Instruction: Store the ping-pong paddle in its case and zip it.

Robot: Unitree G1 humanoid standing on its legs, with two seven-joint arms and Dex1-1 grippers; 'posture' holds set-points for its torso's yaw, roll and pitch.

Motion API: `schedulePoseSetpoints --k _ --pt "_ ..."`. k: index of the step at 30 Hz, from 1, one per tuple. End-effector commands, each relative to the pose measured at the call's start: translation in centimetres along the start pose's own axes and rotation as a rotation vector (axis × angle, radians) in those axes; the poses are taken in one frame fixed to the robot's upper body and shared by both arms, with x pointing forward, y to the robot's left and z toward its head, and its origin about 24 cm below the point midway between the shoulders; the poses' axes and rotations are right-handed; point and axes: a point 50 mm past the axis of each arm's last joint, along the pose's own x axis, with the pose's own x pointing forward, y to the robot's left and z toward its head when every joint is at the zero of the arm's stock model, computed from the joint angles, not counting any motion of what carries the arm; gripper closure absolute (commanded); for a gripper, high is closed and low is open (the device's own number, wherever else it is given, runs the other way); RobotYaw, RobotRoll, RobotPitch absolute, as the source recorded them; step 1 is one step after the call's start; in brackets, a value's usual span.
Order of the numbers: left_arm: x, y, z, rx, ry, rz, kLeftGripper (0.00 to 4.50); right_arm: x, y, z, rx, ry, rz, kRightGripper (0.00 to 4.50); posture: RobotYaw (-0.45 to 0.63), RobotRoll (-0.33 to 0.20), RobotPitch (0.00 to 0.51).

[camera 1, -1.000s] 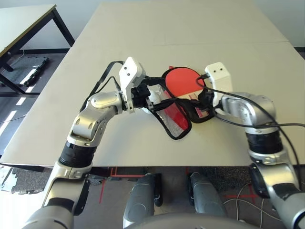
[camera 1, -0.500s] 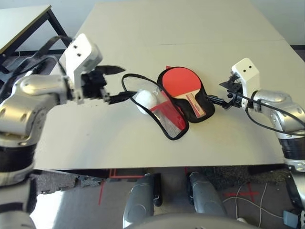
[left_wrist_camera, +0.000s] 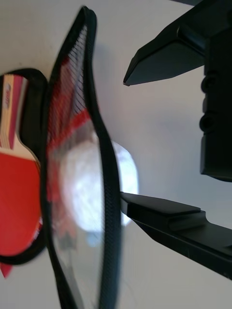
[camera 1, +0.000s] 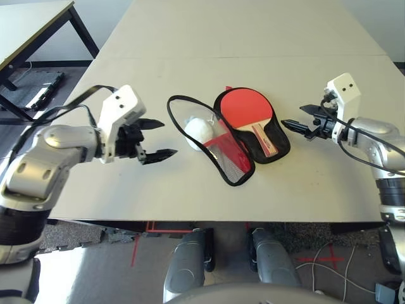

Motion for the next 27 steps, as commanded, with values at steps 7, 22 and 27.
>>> schedulePoseSetpoints --k 7,22,27 --pt "7.1 -1.5 6.0 0.134 -0.222 -0.144 0.00 -1.2 -2.3 -0.8 0.061 -0.021 -0.084 0.01 -0.02 0.000 0.150" --pt "9.6 -0.9 6.7 0.156 -0.269 -0.101 0.00 -3.2 -3.2 -1.1 0.344 -0.074 0.087 0.01 -0.05 0.000 0.150" --pt "8.5 -0.8 5.9 0.150 -0.243 -0.087 0.00 -2.3 -1.3 -1.6 0.362 -0.013 0.181 0.01 -0.04 0.000 0.152"
